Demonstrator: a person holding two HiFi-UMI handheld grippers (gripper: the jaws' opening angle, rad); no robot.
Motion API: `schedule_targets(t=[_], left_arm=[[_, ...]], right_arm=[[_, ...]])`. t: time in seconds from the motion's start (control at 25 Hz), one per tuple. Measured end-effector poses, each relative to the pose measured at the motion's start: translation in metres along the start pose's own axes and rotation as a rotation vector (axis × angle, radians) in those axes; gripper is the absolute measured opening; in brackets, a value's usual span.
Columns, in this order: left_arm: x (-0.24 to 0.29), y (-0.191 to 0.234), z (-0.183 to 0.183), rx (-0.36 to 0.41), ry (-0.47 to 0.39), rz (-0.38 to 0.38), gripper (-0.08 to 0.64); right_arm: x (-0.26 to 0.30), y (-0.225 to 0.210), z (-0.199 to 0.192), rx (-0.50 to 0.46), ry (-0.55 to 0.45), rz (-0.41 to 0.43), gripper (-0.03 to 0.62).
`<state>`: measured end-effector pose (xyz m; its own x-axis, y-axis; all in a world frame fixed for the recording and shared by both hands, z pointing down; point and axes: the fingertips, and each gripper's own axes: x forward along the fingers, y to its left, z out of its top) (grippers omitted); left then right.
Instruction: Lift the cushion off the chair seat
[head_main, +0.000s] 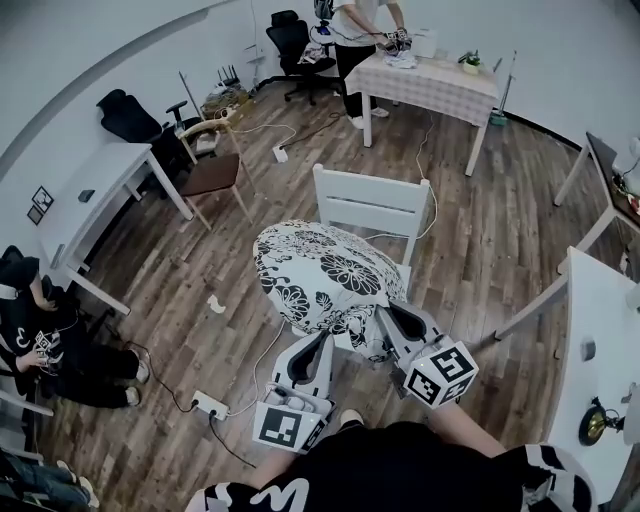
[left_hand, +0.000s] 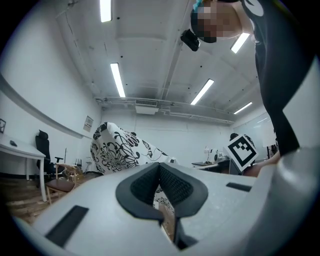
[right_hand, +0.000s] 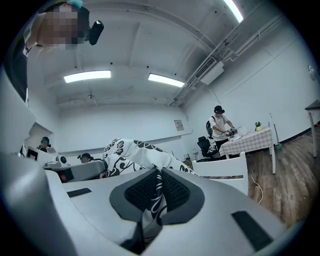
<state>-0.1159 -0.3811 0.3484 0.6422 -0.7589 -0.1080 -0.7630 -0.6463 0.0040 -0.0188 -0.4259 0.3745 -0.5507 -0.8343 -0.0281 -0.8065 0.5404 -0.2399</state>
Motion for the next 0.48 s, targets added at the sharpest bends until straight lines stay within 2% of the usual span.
schedule_targets(t=[0.24,0.48], left_arm=[[-0.013,-0.031,0.004,-0.017,-0.002,0.021,-0.001],[-0.026,-0.087,0.002,-0.032,0.007,0.017,0.0]], right_arm=[[-0.029,0.01,0.01,0.01,-0.006,0.018,0.035],[-0.079,0.011,0.018,0.013,-0.015,0.03,0.035]])
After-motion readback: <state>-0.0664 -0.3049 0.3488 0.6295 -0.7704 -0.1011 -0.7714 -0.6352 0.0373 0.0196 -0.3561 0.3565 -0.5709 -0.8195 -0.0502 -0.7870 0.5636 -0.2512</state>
